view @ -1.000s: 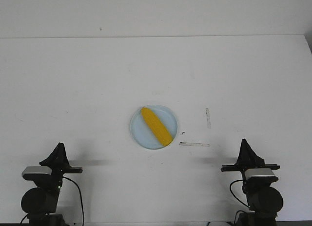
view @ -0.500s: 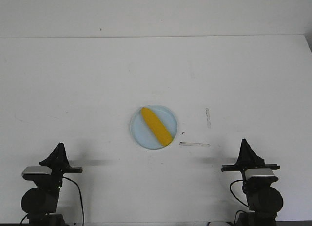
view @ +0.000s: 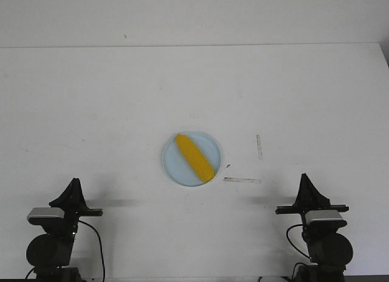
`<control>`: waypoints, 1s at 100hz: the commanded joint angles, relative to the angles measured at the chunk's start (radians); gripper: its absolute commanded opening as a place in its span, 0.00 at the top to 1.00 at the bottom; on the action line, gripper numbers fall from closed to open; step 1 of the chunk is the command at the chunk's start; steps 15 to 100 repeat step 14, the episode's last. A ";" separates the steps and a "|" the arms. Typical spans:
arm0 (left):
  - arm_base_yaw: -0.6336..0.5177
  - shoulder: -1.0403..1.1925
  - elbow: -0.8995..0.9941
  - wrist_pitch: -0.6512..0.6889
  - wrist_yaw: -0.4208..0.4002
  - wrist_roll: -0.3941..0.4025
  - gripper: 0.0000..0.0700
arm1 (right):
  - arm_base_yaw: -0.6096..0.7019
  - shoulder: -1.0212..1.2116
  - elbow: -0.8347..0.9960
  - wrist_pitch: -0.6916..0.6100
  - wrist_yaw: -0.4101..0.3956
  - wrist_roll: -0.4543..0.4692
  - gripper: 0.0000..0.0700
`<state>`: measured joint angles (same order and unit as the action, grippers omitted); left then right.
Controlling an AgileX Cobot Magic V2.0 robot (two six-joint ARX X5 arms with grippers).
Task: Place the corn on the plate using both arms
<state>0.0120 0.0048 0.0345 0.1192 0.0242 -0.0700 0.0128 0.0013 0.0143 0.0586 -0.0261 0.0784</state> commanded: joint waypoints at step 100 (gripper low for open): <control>0.002 -0.002 -0.021 0.013 -0.002 0.002 1.00 | 0.000 0.000 -0.002 0.013 0.000 0.000 0.99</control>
